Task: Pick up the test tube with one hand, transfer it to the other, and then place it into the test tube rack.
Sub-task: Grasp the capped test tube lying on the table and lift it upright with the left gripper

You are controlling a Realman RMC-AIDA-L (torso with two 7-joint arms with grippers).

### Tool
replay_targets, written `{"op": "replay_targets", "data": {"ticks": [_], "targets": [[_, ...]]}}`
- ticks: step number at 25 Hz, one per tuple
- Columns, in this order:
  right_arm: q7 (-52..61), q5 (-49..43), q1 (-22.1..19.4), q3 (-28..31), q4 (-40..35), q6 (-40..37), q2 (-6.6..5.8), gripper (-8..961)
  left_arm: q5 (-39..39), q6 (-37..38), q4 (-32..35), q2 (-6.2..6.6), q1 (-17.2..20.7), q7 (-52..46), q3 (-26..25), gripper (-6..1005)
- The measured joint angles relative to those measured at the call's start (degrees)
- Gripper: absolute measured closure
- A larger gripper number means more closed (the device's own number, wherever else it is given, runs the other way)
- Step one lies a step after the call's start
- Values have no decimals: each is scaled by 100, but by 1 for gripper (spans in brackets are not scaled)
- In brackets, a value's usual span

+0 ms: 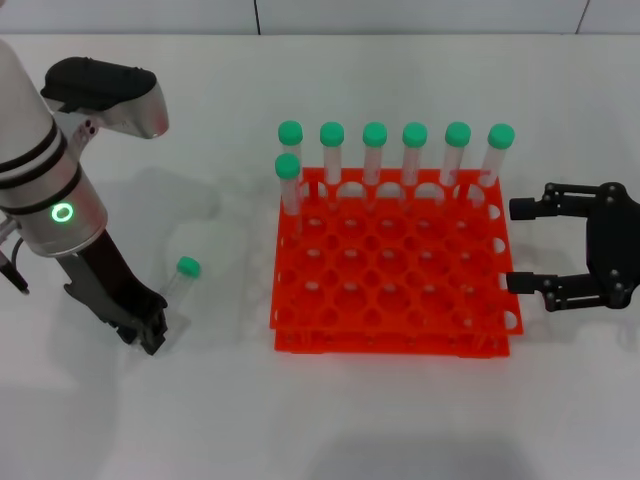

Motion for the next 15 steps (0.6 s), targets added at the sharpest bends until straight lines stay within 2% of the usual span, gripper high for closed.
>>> {"op": "replay_targets", "data": {"ticks": [10,15], "targets": [[113,4,-203,0,-390,-55,109,169,1,-56,2,-7,28,-150,21,743],[122,2,-240,6,-410,-68,121,169,1,-94,98,-7,42,-173,26,808]]}}
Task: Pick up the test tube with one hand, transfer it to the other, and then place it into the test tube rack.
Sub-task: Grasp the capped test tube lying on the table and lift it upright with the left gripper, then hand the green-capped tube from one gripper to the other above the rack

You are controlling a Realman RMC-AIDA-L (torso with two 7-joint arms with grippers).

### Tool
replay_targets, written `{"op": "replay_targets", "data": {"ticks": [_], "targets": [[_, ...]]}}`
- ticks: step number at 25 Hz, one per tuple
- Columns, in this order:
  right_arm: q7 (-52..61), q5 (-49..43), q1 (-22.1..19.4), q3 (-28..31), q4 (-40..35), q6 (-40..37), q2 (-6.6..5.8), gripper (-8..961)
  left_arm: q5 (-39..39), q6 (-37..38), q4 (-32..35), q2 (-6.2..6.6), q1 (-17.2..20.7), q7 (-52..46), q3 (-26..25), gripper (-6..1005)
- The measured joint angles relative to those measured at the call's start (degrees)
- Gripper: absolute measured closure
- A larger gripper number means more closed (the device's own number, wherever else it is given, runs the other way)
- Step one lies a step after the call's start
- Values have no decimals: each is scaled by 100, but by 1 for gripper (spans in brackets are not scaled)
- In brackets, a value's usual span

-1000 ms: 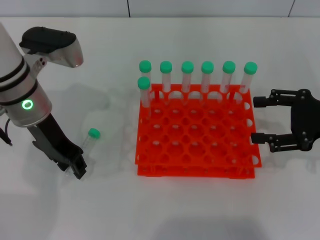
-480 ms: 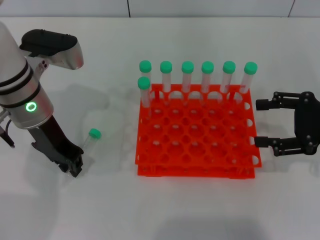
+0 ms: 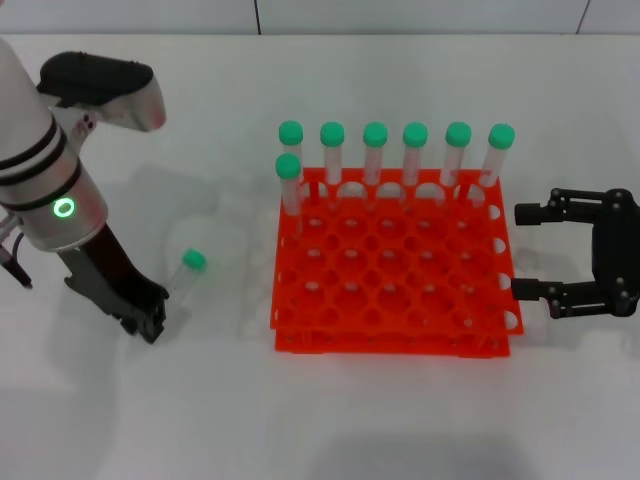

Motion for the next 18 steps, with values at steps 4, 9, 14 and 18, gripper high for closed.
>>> {"op": "replay_targets", "data": {"ticks": [4,9,14,18], "targets": [[16,-1,-26,37,0,-39,0,169,-2,78,717,12,215,-1,-10,809],[116,45,-33,60,-20,-80,-20,169,-49,-67,2481,24,793,113,-22,808],[229,61,-38,66,-113,-74,24,169,-459,-809,3345,-75,1250,903,30,808],[340,65,-35,66,-189,-25,65,168,-1393,-1565,3489,-82,1529,1706,86,808]]}}
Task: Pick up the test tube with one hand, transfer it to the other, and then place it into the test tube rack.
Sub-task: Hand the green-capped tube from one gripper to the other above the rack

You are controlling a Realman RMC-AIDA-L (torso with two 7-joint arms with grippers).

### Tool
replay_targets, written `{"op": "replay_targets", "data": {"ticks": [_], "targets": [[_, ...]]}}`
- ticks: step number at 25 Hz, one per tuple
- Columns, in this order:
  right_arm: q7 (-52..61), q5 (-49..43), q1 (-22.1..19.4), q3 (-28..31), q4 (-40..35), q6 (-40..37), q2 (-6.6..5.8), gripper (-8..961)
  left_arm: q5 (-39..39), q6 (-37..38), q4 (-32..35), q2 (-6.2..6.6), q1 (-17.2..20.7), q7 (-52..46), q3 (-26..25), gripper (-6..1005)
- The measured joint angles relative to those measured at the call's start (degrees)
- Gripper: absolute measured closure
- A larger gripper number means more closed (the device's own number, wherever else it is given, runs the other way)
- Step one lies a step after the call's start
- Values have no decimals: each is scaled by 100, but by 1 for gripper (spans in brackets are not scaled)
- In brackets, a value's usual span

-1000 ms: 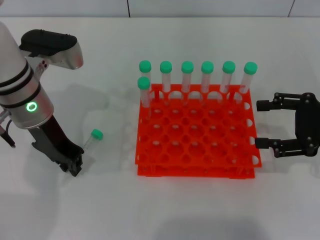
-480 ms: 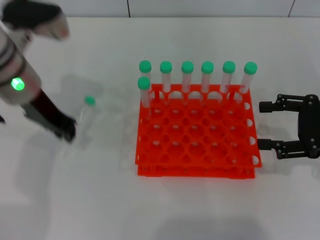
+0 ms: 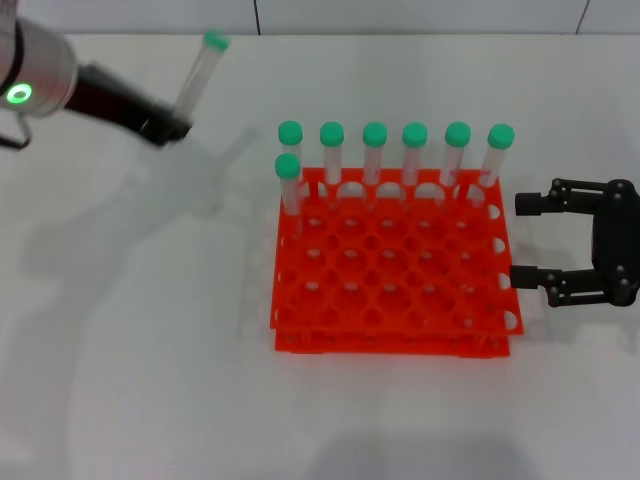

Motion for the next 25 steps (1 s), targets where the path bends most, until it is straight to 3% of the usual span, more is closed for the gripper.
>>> {"op": "replay_targets", "data": {"ticks": [6,7,12,15,19,22,25], "targets": [[105,7,3,8,-10,16,41,168,-1270,-758,131,2,347,1081,-82,809],[105,7,3,8,-10,16,41,168,-1984,-1018,162,3,521,1617,-188,809],[180,20,51,7,-15,98,85,168,-3331,-898,-300,65,559,2624,-447,809],[190,25,75,6,-21,174,120,168,-3974,-472,-1043,217,273,3157,-598,809],[203,29,135,7,-23,228,135,168,-4456,308,-2705,556,-478,3820,-898,809],[207,31,190,7,-23,240,155,168,-4439,657,-3521,701,-844,4211,-988,809],[209,43,197,7,-23,251,160,169,-4264,787,-3948,761,-1098,4426,-973,809]]}}
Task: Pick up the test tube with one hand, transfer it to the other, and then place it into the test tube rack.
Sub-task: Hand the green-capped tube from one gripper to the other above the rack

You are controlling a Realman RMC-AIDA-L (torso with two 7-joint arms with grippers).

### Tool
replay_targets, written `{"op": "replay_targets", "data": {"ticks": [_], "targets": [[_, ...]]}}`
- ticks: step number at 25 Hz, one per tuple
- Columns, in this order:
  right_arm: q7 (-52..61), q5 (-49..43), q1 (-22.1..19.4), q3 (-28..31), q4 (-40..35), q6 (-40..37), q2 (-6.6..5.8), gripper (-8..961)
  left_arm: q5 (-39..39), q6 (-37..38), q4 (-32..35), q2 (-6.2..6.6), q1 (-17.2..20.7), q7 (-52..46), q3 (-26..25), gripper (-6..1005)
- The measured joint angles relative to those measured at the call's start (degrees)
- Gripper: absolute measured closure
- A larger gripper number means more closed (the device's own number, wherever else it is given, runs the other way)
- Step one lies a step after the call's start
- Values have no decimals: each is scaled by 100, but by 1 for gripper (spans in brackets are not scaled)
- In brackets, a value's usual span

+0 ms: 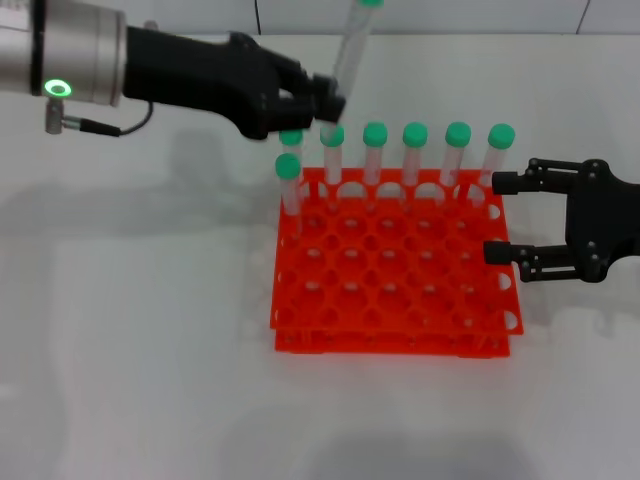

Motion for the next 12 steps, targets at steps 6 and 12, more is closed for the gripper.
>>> {"op": "replay_targets", "data": {"ticks": [6,12], "targets": [[32,32,7,0,1,37,-41,169,731,116,-165,-79,-230,12,17,808],[126,38,8,67,35,33,-79,169,933,134,-217,-154,-276,141,27,808]]}}
